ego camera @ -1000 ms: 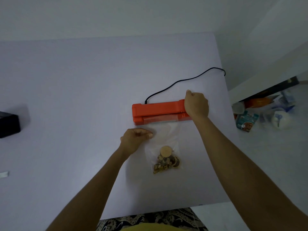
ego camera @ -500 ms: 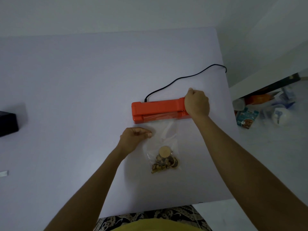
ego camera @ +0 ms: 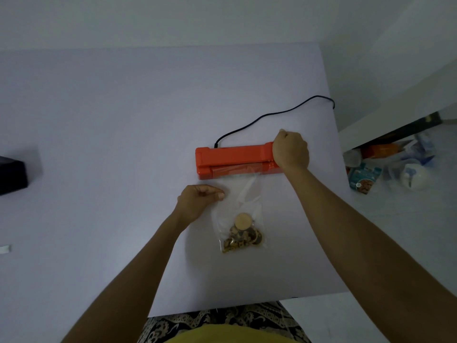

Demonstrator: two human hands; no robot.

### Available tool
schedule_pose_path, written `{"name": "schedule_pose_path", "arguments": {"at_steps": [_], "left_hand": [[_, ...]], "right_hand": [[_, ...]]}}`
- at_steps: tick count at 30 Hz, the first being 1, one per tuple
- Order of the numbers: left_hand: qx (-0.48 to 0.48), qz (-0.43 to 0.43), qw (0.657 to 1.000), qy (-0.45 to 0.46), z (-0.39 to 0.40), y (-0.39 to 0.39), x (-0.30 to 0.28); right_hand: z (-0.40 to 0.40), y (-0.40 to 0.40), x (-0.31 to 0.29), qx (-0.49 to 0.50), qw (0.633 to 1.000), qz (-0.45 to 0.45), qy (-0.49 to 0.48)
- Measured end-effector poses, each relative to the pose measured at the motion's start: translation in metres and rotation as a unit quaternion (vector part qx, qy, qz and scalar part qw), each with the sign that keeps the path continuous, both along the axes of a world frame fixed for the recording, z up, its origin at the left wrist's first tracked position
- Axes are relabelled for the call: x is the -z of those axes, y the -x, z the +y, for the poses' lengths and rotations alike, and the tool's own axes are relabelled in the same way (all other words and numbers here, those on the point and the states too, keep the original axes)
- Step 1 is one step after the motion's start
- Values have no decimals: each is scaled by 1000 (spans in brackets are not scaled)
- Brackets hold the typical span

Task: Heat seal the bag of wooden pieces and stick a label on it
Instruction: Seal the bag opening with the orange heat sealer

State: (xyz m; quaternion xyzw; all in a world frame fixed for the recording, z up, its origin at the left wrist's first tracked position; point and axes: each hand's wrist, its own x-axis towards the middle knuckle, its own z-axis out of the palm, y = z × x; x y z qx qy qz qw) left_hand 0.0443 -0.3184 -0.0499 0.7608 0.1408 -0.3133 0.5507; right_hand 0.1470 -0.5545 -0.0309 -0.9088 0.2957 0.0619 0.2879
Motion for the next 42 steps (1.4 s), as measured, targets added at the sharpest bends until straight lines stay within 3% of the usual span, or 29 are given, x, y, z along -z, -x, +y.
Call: {"name": "schedule_pose_path", "arguments": {"at_steps": [28,35,38,42], "left_hand": [[-9,-10,1000,17,-1,1,0],[-6,-14,1000,13,0,1,4],[-6,-18,1000,6,0,1,5],[-4,-18,1000,-7,1,0,7]], "right_hand": [[3,0,-9,-4,1000,9,-4],[-4,10,-29,-136,979,-151,-25],[-15,18,-44,-261,939,-218,45],[-42,30,-62,-408,882,-220,90]]}}
